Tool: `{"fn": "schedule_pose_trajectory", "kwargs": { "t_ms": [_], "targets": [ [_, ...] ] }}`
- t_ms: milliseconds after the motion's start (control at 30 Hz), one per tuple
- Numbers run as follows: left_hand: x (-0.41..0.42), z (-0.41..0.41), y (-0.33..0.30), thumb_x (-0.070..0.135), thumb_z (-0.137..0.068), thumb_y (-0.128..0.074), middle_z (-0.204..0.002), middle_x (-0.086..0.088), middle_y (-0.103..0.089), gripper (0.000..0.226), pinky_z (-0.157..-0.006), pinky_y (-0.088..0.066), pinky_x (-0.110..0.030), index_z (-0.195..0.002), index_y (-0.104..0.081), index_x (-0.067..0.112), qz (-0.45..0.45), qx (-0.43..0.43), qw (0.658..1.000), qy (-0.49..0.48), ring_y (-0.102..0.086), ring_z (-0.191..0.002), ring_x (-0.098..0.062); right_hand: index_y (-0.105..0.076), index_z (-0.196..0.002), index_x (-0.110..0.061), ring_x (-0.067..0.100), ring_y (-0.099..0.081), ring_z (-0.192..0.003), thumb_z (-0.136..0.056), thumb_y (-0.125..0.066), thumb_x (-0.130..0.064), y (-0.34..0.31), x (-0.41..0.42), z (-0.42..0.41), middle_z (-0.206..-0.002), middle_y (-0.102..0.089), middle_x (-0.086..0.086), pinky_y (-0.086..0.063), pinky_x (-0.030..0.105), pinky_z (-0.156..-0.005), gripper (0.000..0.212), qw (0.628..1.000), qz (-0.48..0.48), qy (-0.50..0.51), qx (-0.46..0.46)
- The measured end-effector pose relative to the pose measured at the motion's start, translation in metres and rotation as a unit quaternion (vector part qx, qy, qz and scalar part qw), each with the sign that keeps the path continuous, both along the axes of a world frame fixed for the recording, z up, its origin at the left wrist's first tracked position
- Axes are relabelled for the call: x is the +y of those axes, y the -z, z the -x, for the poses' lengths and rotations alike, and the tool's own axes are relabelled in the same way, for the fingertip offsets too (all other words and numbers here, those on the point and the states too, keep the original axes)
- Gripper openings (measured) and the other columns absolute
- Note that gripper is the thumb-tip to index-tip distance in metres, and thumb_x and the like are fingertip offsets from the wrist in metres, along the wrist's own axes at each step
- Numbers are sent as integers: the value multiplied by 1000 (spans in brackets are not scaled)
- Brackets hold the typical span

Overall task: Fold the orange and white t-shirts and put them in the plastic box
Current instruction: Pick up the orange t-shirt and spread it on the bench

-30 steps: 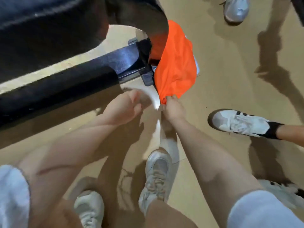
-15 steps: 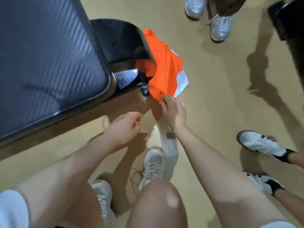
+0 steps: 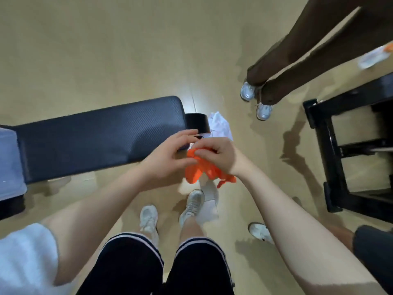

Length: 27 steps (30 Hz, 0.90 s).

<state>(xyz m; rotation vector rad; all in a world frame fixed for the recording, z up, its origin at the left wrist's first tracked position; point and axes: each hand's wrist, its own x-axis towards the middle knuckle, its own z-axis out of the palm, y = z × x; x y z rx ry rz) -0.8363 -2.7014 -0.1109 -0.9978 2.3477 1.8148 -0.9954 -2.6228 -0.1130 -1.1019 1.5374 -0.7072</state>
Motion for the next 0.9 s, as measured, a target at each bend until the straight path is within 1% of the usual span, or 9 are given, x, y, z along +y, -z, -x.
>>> {"fn": "schedule_pose_trajectory", "kwargs": {
  "t_ms": [100, 233, 300, 400, 500, 633, 667, 733, 900],
  "targets": [
    [-10, -21, -37, 20, -80, -67, -85, 10, -58, 10, -74, -41, -15, -85, -59, 18, -43, -19, 996, -70, -52, -75, 10, -66, -79, -21, -5, -53, -68, -81, -62, -18, -37, -33, -16, -74, -63, -7, -41, 13, -67, 5, 998, 48, -47, 3],
    [-20, -69, -62, 26, -82, -65, -63, 8, -45, 22, -58, -33, -24, -67, -49, 22, -6, -48, 976, -214, -40, -54, 0, -51, -70, -29, -2, -41, -49, -82, -67, -16, -54, -76, -56, -59, -42, -11, -30, 15, -52, 23, 999, 32, -41, -4],
    [-25, -93, -71, 21, -84, -65, -63, 8, -49, 20, -57, -35, -24, -68, -52, 23, 5, -30, 959, -281, -42, -56, -1, -57, -78, -26, -1, -37, -46, -83, -66, -14, -54, -90, -80, -55, -41, -10, -30, 17, -48, 16, 997, 10, -47, -63],
    [-39, -126, -79, 21, -83, -66, -63, 7, -50, 20, -52, -36, -23, -67, -53, 26, -1, 1, 939, -343, -44, -56, -7, -63, -91, -10, 2, -55, -56, -83, -64, -9, -50, -107, -113, -61, -61, -9, -44, 14, -55, 7, 984, -21, -71, -159],
    [-65, -158, -78, 27, -76, -68, -65, 8, -55, 15, -59, -40, -27, -66, -57, 29, 6, 10, 924, -382, -49, -62, -9, -64, -95, 2, 21, -60, -80, -78, -67, -12, -30, -121, -145, -86, -65, 13, -48, 35, -75, 22, 974, -66, -106, -188],
    [-110, -192, -71, 29, -73, -63, -69, 7, -60, 2, -65, -44, -27, -72, -61, 28, -5, 37, 906, -421, -54, -67, -8, -62, -81, -2, 21, -55, -79, -73, -69, -14, 18, -141, -182, -81, -63, 18, -48, 49, -81, 16, 986, -101, -115, -73],
    [-124, -199, -70, 29, -73, -63, -72, 4, -60, 4, -68, -44, -30, -74, -61, 27, -3, 43, 900, -433, -54, -70, -11, -61, -72, -8, 20, -52, -75, -74, -68, -15, 31, -147, -188, -74, -61, 17, -48, 48, -78, 10, 990, -98, -95, -31],
    [-152, -216, -64, 32, -73, -65, -74, 1, -60, 6, -71, -44, -35, -73, -60, 28, 14, 39, 890, -454, -55, -75, -16, -51, -61, -18, 19, -47, -70, -79, -66, -12, 43, -163, -196, -66, -51, 7, -41, 37, -71, 24, 995, -99, -14, 16],
    [-203, -255, -28, 33, -79, -59, -86, -7, -66, 4, -82, -49, -45, -76, -61, 30, 56, -37, 893, -445, -61, -82, -22, -48, -63, -25, 13, -44, -64, -86, -57, -18, 49, -230, -210, -65, -49, -5, -35, 31, -63, 25, 990, -53, 120, 50]
  ]
}}
